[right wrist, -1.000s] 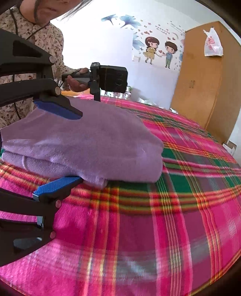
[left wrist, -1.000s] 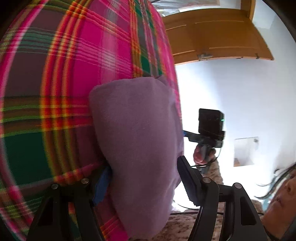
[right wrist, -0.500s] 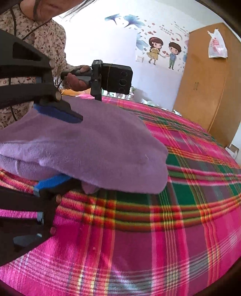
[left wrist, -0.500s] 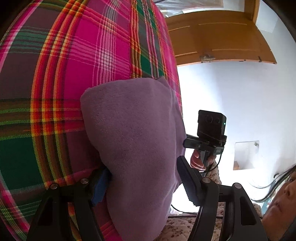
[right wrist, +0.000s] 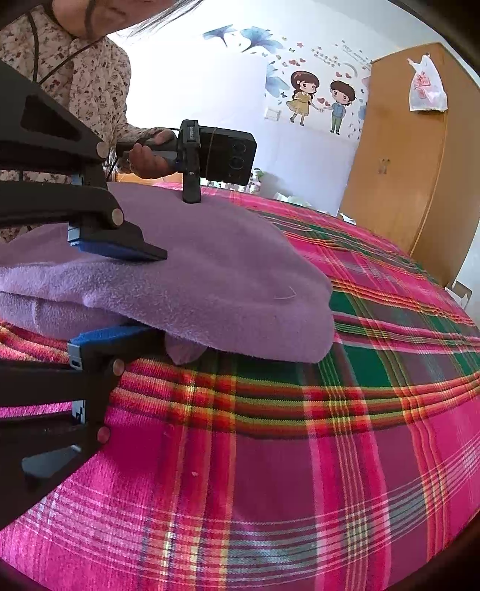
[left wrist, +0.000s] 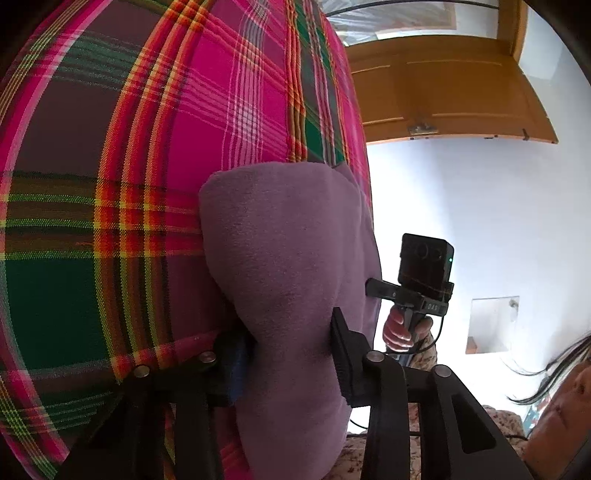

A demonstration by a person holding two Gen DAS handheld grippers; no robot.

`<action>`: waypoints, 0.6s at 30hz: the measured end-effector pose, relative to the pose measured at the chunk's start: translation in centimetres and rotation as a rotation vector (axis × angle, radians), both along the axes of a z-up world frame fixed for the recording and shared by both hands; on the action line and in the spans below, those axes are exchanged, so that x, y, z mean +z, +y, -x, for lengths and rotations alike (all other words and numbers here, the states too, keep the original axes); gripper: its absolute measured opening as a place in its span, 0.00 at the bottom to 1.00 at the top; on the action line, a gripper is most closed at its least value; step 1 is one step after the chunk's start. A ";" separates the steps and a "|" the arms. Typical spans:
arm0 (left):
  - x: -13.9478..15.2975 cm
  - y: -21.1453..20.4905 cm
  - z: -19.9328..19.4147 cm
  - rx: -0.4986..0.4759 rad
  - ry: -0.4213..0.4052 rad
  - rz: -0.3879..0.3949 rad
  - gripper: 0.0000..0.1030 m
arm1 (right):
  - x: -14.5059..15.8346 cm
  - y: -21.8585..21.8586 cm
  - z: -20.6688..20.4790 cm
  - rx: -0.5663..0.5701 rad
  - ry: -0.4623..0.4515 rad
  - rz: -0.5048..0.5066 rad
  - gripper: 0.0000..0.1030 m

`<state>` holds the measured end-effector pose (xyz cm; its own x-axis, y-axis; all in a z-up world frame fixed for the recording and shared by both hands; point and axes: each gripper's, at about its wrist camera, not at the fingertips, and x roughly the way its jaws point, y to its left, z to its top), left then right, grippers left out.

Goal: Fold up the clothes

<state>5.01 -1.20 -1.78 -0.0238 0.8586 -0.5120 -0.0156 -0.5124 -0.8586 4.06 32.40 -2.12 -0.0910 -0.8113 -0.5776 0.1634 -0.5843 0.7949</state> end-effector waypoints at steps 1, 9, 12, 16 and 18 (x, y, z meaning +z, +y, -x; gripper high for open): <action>0.0 0.1 0.0 0.002 0.004 0.000 0.36 | 0.1 0.0 -0.1 -0.002 0.005 -0.002 0.28; 0.0 0.0 0.3 0.010 0.023 -0.003 0.34 | 0.4 -0.3 -0.4 -0.029 0.027 -0.012 0.28; 0.0 0.0 0.4 0.013 0.029 -0.004 0.34 | 0.5 -0.3 -0.5 -0.045 0.035 -0.015 0.27; 0.0 -0.2 0.6 0.024 0.038 -0.009 0.34 | 0.6 -0.3 -0.9 -0.071 0.051 -0.023 0.27; -0.1 -0.3 0.7 0.036 0.034 -0.014 0.34 | 0.9 -0.4 -1.1 -0.084 0.065 -0.038 0.26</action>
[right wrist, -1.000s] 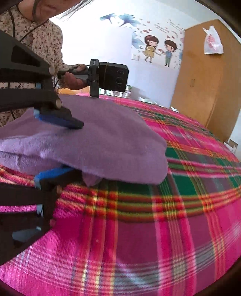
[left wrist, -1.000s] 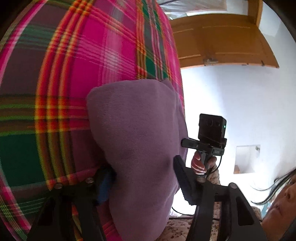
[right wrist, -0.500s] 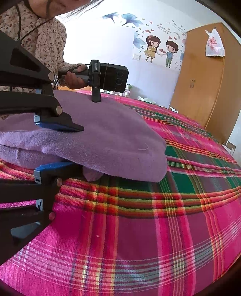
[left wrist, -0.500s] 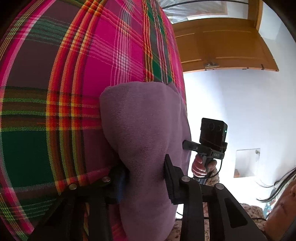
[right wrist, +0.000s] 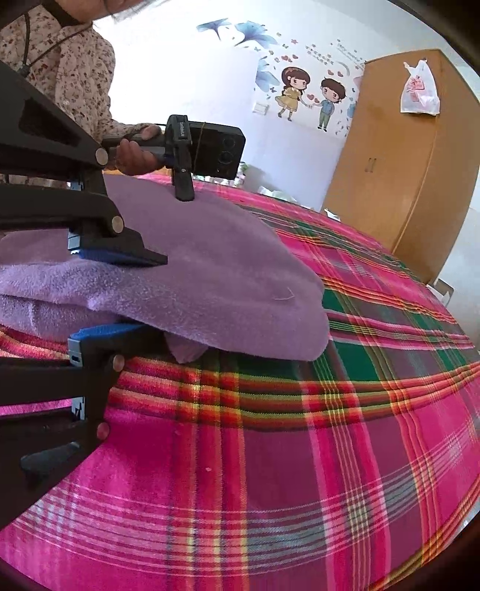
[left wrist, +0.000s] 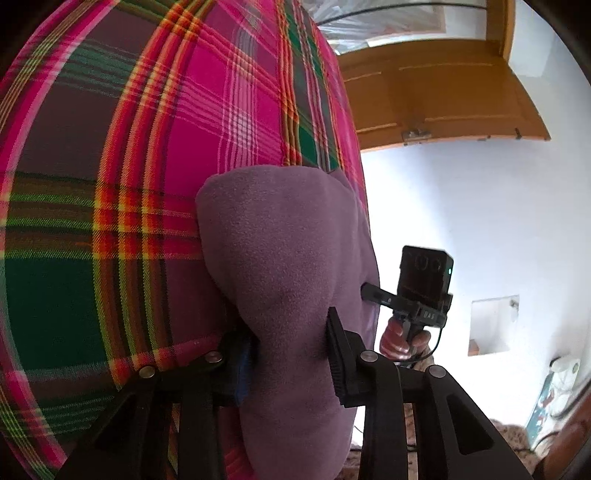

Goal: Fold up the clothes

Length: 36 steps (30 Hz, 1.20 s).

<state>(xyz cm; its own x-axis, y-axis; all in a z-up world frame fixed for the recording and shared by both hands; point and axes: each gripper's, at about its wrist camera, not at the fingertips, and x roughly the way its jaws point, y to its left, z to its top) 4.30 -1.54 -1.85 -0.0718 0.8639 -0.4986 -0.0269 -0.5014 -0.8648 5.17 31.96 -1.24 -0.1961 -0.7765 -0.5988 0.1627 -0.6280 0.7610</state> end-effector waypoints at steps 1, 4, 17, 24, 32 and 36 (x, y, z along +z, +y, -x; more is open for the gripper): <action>0.0 0.0 0.1 0.001 0.003 0.001 0.34 | 0.2 -0.1 -0.1 -0.005 0.007 -0.010 0.26; 0.4 0.0 0.2 0.000 0.016 0.005 0.34 | 0.8 -0.2 -0.4 -0.024 0.022 -0.024 0.25; 3.0 -2.9 1.8 0.028 0.107 0.000 0.33 | 3.7 -2.9 0.6 -0.045 0.090 -0.018 0.24; 4.6 -6.5 3.5 0.117 0.157 0.036 0.33 | 4.0 -6.2 3.0 -0.014 0.110 0.008 0.24; 5.0 -11.1 5.4 0.225 0.177 0.068 0.33 | 4.0 -10.6 6.3 0.035 0.119 0.041 0.24; 5.1 -12.6 6.7 0.272 0.185 0.070 0.33 | 3.7 -11.9 7.7 0.033 0.117 0.059 0.24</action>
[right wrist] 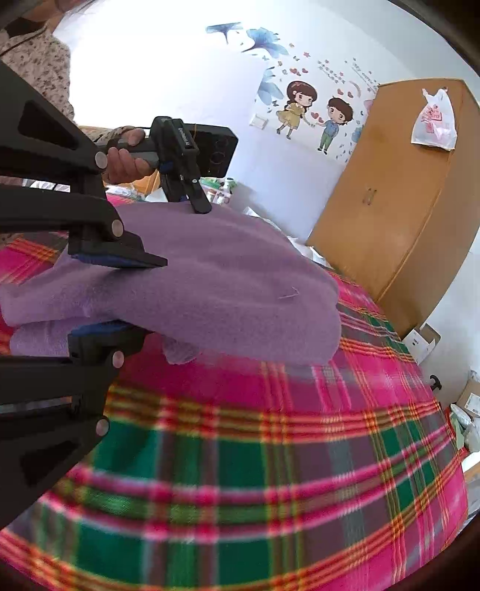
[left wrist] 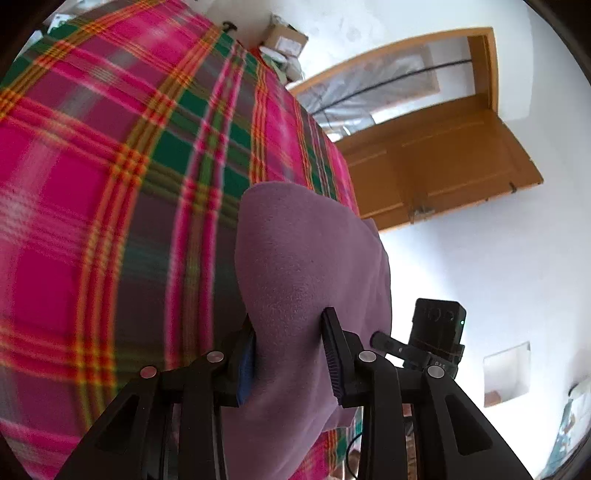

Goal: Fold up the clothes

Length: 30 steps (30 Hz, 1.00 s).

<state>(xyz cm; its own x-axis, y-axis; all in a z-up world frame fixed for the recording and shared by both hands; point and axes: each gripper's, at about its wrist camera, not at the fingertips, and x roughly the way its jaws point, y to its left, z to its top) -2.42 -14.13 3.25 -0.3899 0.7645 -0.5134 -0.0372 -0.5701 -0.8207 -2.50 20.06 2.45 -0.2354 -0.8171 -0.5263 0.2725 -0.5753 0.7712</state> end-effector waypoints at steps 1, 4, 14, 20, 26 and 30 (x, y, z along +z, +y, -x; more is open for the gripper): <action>0.0 -0.2 0.3 0.005 0.003 0.004 0.33 | -0.1 -0.3 0.4 -0.002 -0.002 0.002 0.24; -0.1 -1.0 1.7 0.023 0.003 0.012 0.33 | -0.5 -1.1 1.5 -0.007 -0.007 0.003 0.24; -1.1 -3.3 6.8 0.055 -0.002 0.016 0.33 | -1.4 -3.0 5.4 -0.027 -0.018 0.007 0.24; -1.4 -4.3 9.9 0.105 0.010 0.029 0.33 | -1.5 -3.8 7.7 -0.034 -0.007 0.012 0.24; -1.3 -5.9 11.4 0.137 0.019 0.051 0.33 | -1.7 -4.9 10.5 -0.024 0.009 -0.001 0.24; -2.1 -6.9 12.8 0.148 0.006 0.061 0.33 | -2.2 -5.3 12.1 -0.028 0.009 -0.010 0.24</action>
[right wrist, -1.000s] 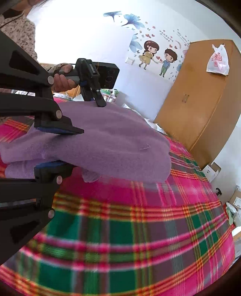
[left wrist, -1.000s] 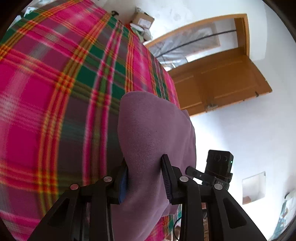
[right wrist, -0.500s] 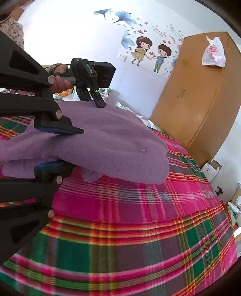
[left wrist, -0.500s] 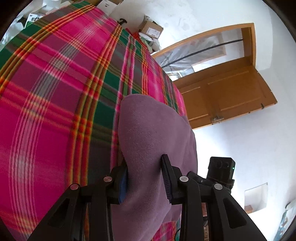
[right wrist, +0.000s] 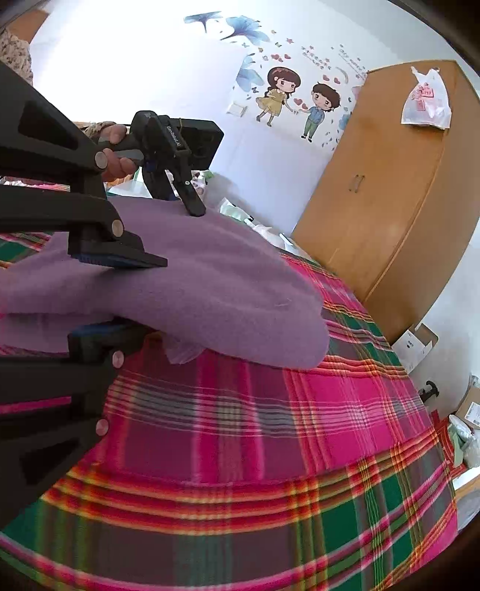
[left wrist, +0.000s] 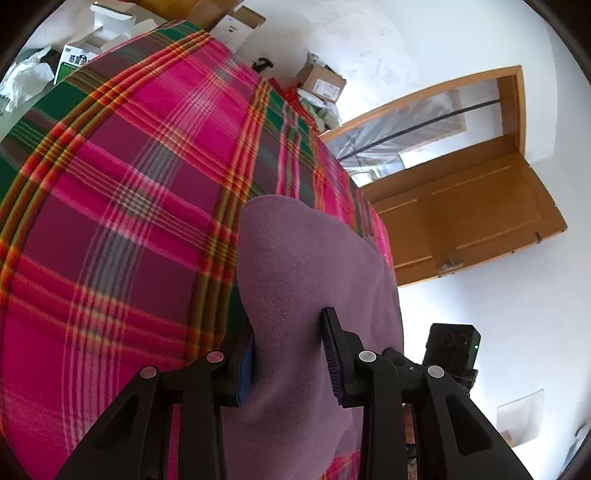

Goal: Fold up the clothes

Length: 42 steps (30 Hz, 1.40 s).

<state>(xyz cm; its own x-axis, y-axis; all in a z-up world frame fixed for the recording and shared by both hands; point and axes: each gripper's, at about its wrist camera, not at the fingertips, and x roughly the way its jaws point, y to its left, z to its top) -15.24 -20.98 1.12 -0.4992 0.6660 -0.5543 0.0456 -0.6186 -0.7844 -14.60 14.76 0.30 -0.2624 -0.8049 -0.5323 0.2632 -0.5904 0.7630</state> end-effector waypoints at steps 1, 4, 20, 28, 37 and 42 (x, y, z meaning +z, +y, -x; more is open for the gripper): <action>-0.2 -0.3 0.3 -0.001 0.000 0.007 0.33 | -0.2 -0.1 0.4 -0.002 -0.003 -0.003 0.24; -0.8 -0.5 0.8 0.005 -0.007 0.025 0.33 | -1.0 0.0 1.1 -0.011 -0.017 -0.003 0.24; -2.2 -1.0 -0.2 0.014 -0.016 0.025 0.39 | -1.7 -1.3 1.5 -0.029 0.018 -0.063 0.31; 0.8 -0.1 -3.8 0.056 0.048 0.176 0.39 | 1.4 -2.3 -1.1 -0.100 0.139 -0.231 0.37; 3.1 2.9 -8.7 0.018 0.170 0.301 0.39 | 4.1 -4.9 -7.5 -0.128 0.355 -0.405 0.36; 3.1 4.4 -9.8 0.012 0.202 0.410 0.39 | 4.8 -6.0 -10.2 -0.183 0.451 -0.508 0.26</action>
